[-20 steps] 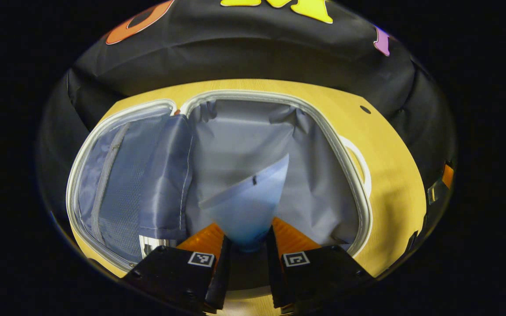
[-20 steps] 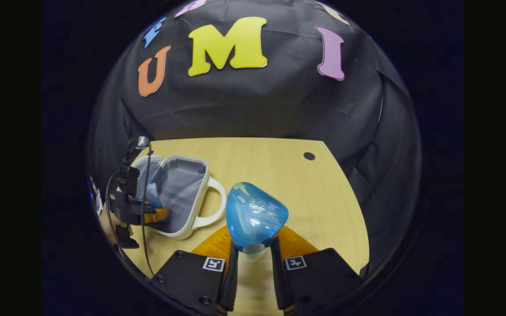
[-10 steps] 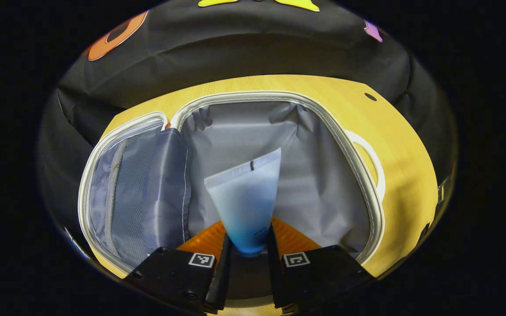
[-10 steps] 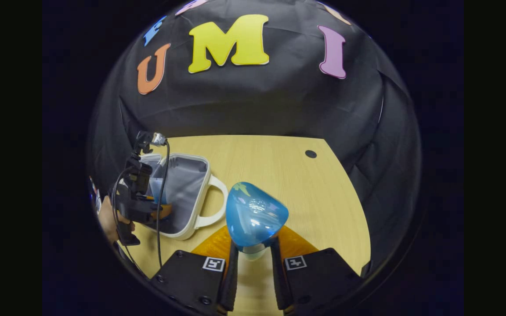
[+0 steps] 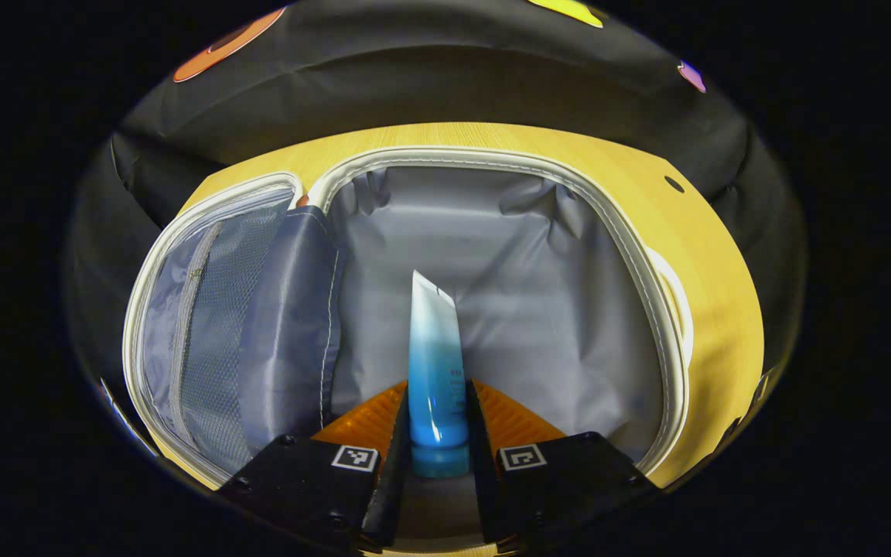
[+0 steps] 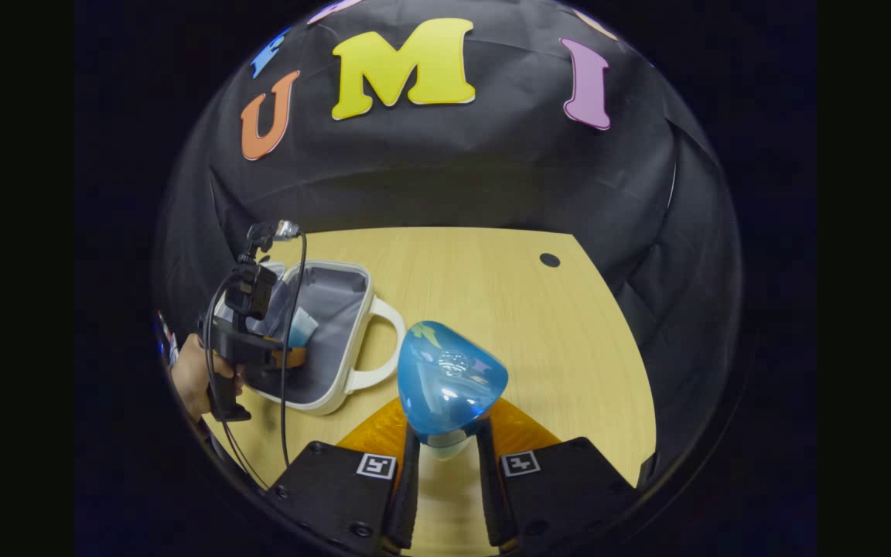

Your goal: First open the suitcase, pack the skin care products into it, and then close the suitcase.

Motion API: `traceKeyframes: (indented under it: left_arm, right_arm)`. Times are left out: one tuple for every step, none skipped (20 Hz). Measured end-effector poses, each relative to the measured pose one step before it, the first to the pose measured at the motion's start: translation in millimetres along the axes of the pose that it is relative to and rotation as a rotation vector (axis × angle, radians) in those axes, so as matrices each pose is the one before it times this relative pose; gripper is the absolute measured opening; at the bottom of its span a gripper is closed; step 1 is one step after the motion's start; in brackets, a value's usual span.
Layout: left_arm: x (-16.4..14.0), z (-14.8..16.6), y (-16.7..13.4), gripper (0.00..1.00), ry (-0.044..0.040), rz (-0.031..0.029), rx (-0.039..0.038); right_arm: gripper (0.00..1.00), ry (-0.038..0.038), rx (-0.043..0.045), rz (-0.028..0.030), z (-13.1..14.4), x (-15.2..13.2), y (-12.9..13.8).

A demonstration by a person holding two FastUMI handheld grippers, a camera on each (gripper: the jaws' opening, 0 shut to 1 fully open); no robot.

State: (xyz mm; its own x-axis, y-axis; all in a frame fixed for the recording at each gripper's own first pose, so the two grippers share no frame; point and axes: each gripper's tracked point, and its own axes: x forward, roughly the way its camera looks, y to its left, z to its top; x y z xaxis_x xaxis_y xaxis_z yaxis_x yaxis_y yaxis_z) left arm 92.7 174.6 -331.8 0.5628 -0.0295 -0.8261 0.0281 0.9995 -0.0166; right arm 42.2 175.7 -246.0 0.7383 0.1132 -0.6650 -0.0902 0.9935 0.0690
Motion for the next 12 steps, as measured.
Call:
traceKeyframes:
  left_arm:
    - [0.51, 0.32, 0.24, 0.44, 0.00122, 0.00290, -0.00771]
    - [-1.00, 1.67, -0.60, 0.44, -0.00663, 0.00447, -0.00720]
    - [0.41, -0.55, -1.58, 0.46, -0.00445, -0.00686, -0.00697]
    - [-1.75, 0.05, -1.64, 0.57, -0.00506, -0.00539, -0.00933]
    - [-6.77, 1.39, -4.34, 0.68, -0.01086, -0.01267, -0.01209]
    - [-7.34, 5.21, -0.70, 0.79, -0.02744, 0.00422, -0.00047]
    - [-12.19, 6.96, 1.13, 0.88, -0.03378, 0.00714, 0.00407]
    - [-16.39, 9.32, -0.19, 0.90, -0.04385, 0.00095, 0.00215]
    - [-18.04, 13.80, 0.45, 0.92, -0.06028, 0.00074, 0.00129]
    - [-18.31, 13.93, 2.89, 0.92, -0.06071, 0.00467, 0.00982]
    - [-19.87, 12.73, 6.33, 1.00, -0.05829, 0.01297, 0.01439]
    - [-17.65, 13.86, 8.51, 0.96, -0.06317, 0.01319, 0.02086]
  right_arm:
    - [0.33, 0.00323, -0.00666, 0.00877, -1.86, -0.74, 4.46]
    - [0.33, 0.00209, -0.00671, 0.00856, 0.23, 0.22, 4.52]
    - [0.33, -0.00085, -0.00394, 0.00861, 2.23, 1.21, 4.94]
    - [0.33, -0.00505, -0.00281, 0.01102, 4.27, -0.53, 6.21]
    - [0.32, -0.00806, -0.00803, 0.01302, 5.10, -0.68, 6.41]
    - [0.33, -0.01254, -0.01416, 0.01230, 6.30, -0.16, 6.44]
    - [0.32, -0.01118, -0.01692, 0.01270, 6.71, 1.22, 6.09]
    - [0.30, -0.00829, -0.01446, 0.01438, 7.90, 1.98, 7.21]
    - [0.33, -0.00693, -0.00779, 0.01666, 6.73, 1.92, 7.40]
    - [0.32, -0.00674, -0.00447, 0.01819, 8.09, 3.13, 8.76]
    - [0.32, -0.00695, -0.00317, 0.01607, 7.74, 5.59, 8.91]
    - [0.32, -0.00567, -0.00546, 0.01131, 7.90, 7.30, 8.90]
